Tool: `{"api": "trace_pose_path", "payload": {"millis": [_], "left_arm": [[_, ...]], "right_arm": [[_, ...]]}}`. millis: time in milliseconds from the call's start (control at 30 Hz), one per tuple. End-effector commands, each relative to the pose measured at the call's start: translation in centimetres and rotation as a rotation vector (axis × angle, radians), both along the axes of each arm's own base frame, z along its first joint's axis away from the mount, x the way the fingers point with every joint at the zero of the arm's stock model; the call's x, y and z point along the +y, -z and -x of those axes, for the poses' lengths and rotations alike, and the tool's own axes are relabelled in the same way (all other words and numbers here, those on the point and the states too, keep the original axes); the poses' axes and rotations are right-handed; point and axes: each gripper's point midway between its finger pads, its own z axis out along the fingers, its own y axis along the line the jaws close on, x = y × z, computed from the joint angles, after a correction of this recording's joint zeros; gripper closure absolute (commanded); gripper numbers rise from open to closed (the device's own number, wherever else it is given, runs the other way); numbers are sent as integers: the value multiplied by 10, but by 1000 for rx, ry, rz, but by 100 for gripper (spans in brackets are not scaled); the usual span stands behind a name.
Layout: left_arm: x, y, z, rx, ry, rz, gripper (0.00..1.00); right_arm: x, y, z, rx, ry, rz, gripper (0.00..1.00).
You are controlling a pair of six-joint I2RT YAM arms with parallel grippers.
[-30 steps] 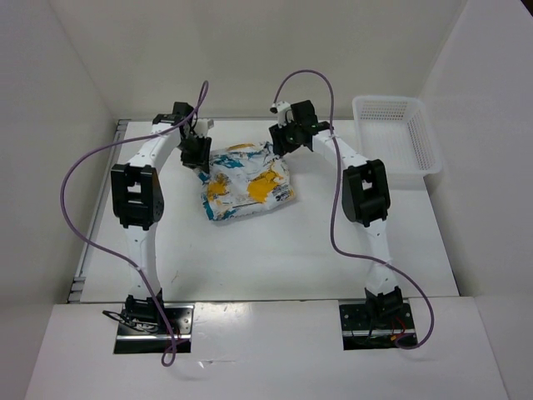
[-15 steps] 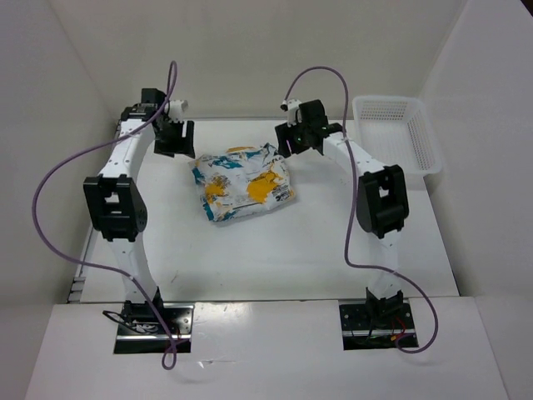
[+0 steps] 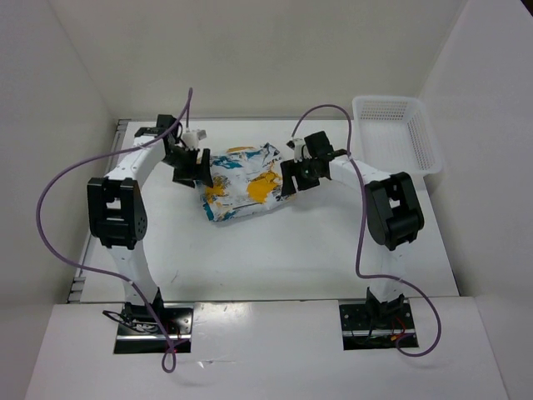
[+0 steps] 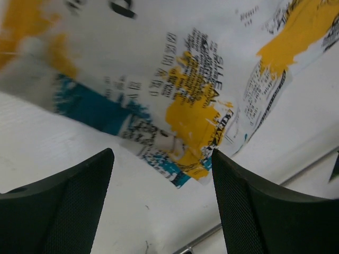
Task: Fold and stack the shorts
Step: Fold the shorts
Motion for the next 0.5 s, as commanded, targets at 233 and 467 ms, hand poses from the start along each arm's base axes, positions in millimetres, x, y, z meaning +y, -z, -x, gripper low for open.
{"api": "trace_pose_path", "payload": {"millis": [233,467], "left_arm": [[-15,69,14,128,48,-44,43],[-11,94,2,134,40,-74,57]], "right_arm": [[25,0,7,34,4,-94,62],[19,17,47,118,18,-104,92]]}}
